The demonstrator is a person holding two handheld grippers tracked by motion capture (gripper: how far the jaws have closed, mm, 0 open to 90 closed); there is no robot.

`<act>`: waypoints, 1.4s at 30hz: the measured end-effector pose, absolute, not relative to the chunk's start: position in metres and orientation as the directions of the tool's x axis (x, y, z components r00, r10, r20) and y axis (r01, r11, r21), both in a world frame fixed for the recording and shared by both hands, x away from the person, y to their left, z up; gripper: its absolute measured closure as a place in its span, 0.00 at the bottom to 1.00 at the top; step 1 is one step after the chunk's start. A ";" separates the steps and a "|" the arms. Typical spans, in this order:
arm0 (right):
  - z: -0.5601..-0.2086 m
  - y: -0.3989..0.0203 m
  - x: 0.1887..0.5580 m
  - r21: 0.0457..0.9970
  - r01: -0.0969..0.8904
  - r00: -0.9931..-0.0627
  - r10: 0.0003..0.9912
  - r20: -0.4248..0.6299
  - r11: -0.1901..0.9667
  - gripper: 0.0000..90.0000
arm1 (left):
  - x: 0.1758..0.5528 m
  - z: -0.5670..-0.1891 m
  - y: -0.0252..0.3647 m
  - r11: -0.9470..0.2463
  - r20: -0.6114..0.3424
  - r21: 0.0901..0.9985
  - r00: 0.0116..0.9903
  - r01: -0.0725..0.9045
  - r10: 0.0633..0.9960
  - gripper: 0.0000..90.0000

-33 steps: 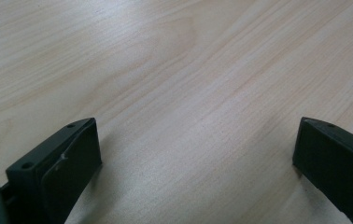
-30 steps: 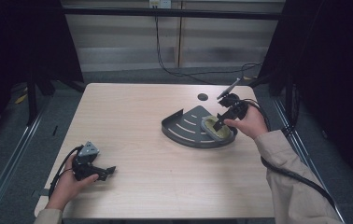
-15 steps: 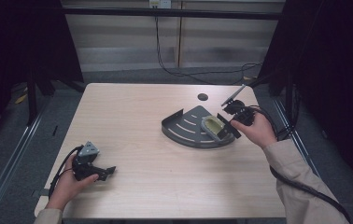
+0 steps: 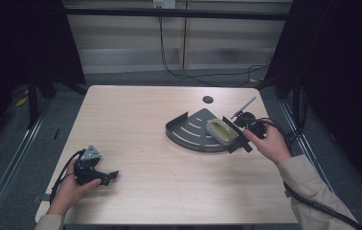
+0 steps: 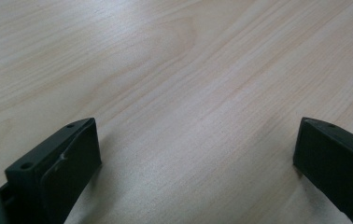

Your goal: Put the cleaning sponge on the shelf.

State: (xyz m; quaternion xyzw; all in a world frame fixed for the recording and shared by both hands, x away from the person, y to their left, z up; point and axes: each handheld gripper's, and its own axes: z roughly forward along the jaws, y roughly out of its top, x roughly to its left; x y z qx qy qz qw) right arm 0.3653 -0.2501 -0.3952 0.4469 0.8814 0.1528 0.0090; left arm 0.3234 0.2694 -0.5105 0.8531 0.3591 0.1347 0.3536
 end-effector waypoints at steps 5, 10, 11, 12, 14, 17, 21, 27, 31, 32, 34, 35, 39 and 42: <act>-0.403 -0.256 0.357 0.254 0.789 -0.600 0.791 0.117 0.560 0.16 | 0.323 -0.510 0.269 -0.492 -0.024 0.700 0.706 0.517 0.708 0.00; -0.411 -0.261 0.348 0.246 0.791 -0.600 0.789 0.131 0.561 0.16 | 0.323 -0.511 0.269 -0.492 -0.024 0.700 0.706 0.517 0.708 0.00; -0.413 -0.262 0.347 0.248 0.786 -0.605 0.785 0.129 0.565 0.16 | 0.323 -0.510 0.269 -0.492 -0.024 0.700 0.706 0.517 0.708 0.00; -0.413 -0.263 0.345 0.247 0.787 -0.605 0.785 0.129 0.566 0.16 | 0.323 -0.511 0.269 -0.491 -0.024 0.701 0.706 0.517 0.708 0.00; -0.416 -0.265 0.342 0.250 0.789 -0.603 0.786 0.137 0.562 0.16 | 0.323 -0.511 0.269 -0.492 -0.024 0.700 0.706 0.517 0.708 0.00; -0.420 -0.267 0.337 0.250 0.788 -0.604 0.784 0.140 0.562 0.16 | 0.323 -0.510 0.269 -0.493 -0.024 0.700 0.706 0.517 0.707 0.00; -0.427 -0.268 0.331 0.241 0.787 -0.607 0.782 0.142 0.568 0.16 | 0.323 -0.510 0.269 -0.493 -0.023 0.700 0.706 0.517 0.707 0.00; -0.437 -0.268 0.323 0.236 0.781 -0.617 0.771 0.157 0.578 0.16 | 0.323 -0.511 0.269 -0.492 -0.024 0.700 0.706 0.517 0.708 0.00; -0.444 -0.269 0.318 0.232 0.780 -0.619 0.771 0.151 0.582 0.16 | 0.323 -0.511 0.269 -0.492 -0.024 0.700 0.706 0.517 0.708 0.00; -0.446 -0.269 0.317 0.221 0.785 -0.614 0.774 0.152 0.579 0.16 | 0.323 -0.511 0.269 -0.492 -0.024 0.700 0.706 0.517 0.708 0.00; -0.450 -0.271 0.315 0.226 0.786 -0.613 0.775 0.155 0.576 0.16 | 0.323 -0.510 0.269 -0.493 -0.023 0.700 0.706 0.517 0.708 0.00; -0.452 -0.272 0.314 0.223 0.785 -0.613 0.774 0.157 0.577 0.16 | 0.323 -0.511 0.269 -0.492 -0.024 0.700 0.706 0.517 0.708 0.00; -0.460 -0.274 0.309 0.228 0.788 -0.610 0.778 0.152 0.572 0.16 | 0.323 -0.510 0.269 -0.493 -0.023 0.700 0.706 0.517 0.708 0.00; -0.465 -0.276 0.306 0.235 0.787 -0.610 0.777 0.158 0.570 0.16 | 0.323 -0.510 0.269 -0.493 -0.023 0.700 0.706 0.517 0.708 0.00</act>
